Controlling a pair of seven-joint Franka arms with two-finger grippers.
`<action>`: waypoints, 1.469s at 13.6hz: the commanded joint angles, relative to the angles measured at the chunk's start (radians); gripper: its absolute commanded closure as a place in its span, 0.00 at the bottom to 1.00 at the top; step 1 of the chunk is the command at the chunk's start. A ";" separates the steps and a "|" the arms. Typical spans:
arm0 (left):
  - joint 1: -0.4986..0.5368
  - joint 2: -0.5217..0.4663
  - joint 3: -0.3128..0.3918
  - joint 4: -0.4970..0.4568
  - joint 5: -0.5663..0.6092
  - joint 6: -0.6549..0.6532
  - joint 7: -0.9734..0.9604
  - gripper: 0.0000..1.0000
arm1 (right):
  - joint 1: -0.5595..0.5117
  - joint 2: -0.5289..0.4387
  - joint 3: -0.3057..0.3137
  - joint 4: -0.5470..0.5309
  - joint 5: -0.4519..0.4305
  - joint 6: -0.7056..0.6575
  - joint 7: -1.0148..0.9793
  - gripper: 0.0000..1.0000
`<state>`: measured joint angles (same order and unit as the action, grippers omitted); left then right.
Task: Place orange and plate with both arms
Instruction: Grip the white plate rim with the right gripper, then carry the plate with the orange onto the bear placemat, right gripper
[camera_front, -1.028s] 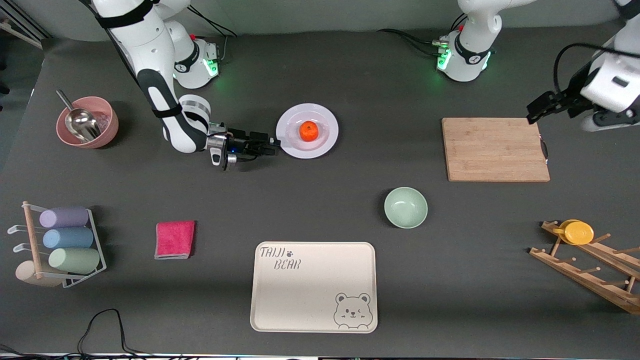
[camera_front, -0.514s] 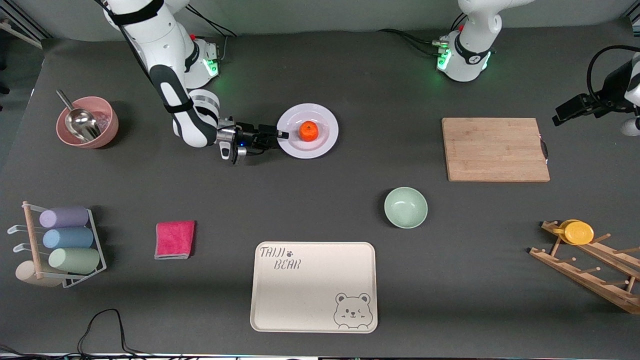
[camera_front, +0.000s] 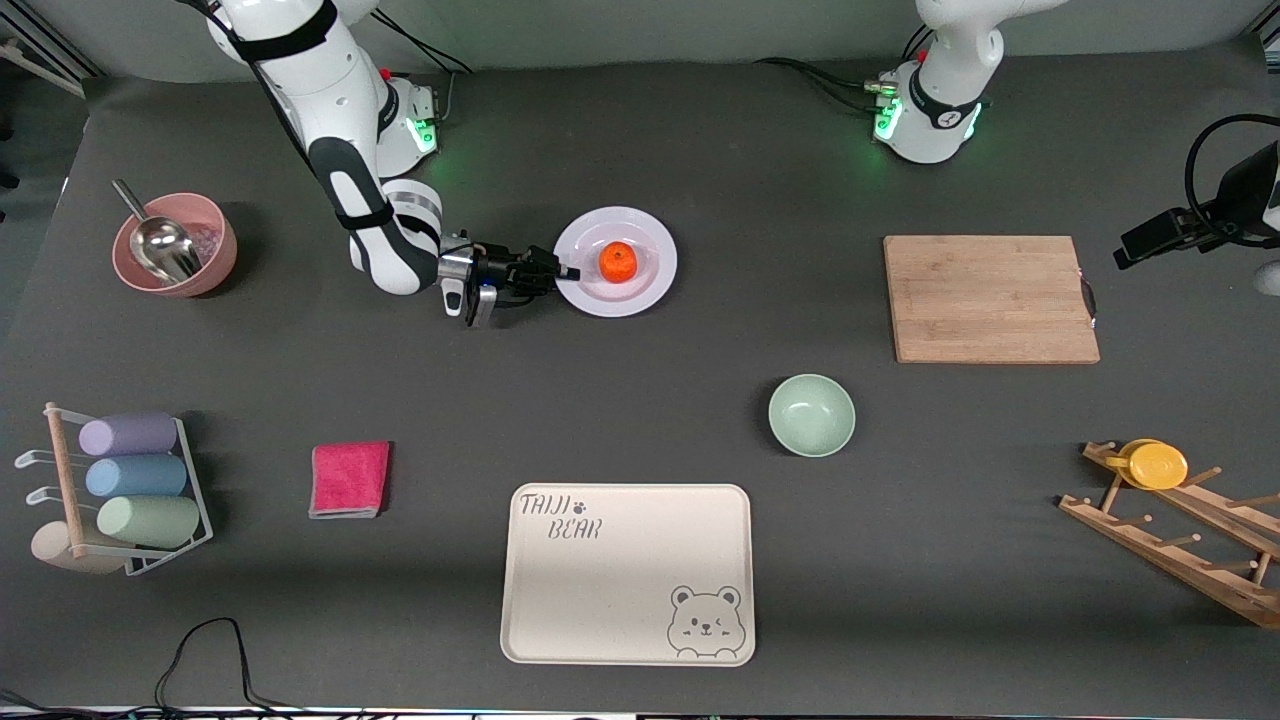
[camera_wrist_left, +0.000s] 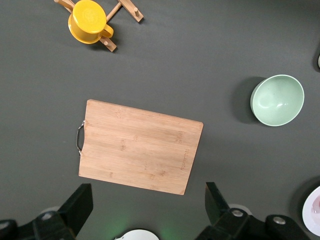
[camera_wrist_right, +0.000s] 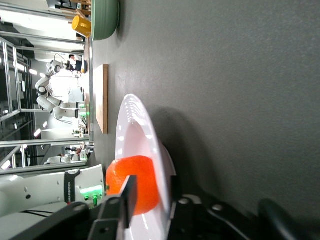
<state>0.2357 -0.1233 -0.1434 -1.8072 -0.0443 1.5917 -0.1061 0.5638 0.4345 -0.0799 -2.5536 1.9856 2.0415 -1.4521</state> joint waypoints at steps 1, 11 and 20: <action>-0.193 0.014 0.174 0.029 0.018 -0.026 0.013 0.00 | 0.008 0.021 -0.003 -0.001 0.038 -0.012 -0.063 1.00; -0.323 0.013 0.323 0.029 0.037 -0.053 0.019 0.00 | -0.030 0.006 -0.009 0.073 0.021 -0.104 0.105 1.00; -0.325 0.013 0.317 0.029 0.037 -0.075 0.103 0.00 | -0.166 0.012 -0.011 0.415 -0.229 -0.106 0.520 1.00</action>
<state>-0.0739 -0.1191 0.1675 -1.8039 -0.0202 1.5394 -0.0194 0.4195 0.4440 -0.0895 -2.2395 1.8197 1.9574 -1.0616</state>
